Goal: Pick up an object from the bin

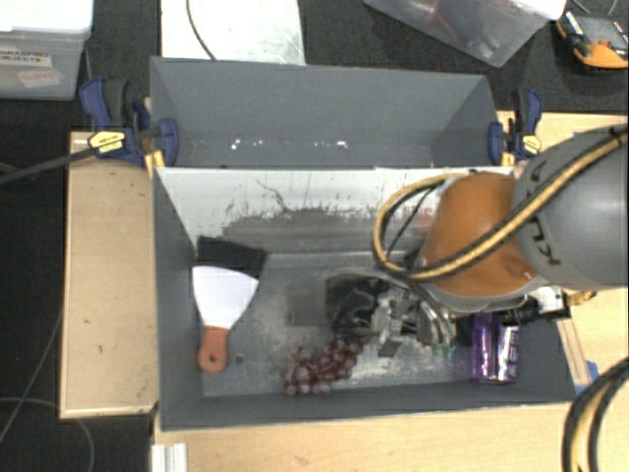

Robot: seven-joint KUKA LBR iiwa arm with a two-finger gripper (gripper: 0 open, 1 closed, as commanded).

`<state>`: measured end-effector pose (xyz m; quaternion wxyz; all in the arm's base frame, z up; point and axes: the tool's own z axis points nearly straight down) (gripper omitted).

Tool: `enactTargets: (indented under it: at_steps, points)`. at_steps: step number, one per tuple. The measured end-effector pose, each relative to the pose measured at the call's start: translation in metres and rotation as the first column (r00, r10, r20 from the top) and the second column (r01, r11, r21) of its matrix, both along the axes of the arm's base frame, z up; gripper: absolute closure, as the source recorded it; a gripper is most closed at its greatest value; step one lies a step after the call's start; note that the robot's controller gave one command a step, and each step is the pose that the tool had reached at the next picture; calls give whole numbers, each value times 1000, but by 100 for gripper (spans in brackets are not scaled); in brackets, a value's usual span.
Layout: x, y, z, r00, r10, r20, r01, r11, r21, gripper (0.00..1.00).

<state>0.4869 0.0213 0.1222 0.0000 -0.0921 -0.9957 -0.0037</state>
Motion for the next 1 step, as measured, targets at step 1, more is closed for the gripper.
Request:
enactTargets:
  at_steps: [1]
  points:
    - [36,-96,-16,1000,-20,9,20,1000,-6,100]
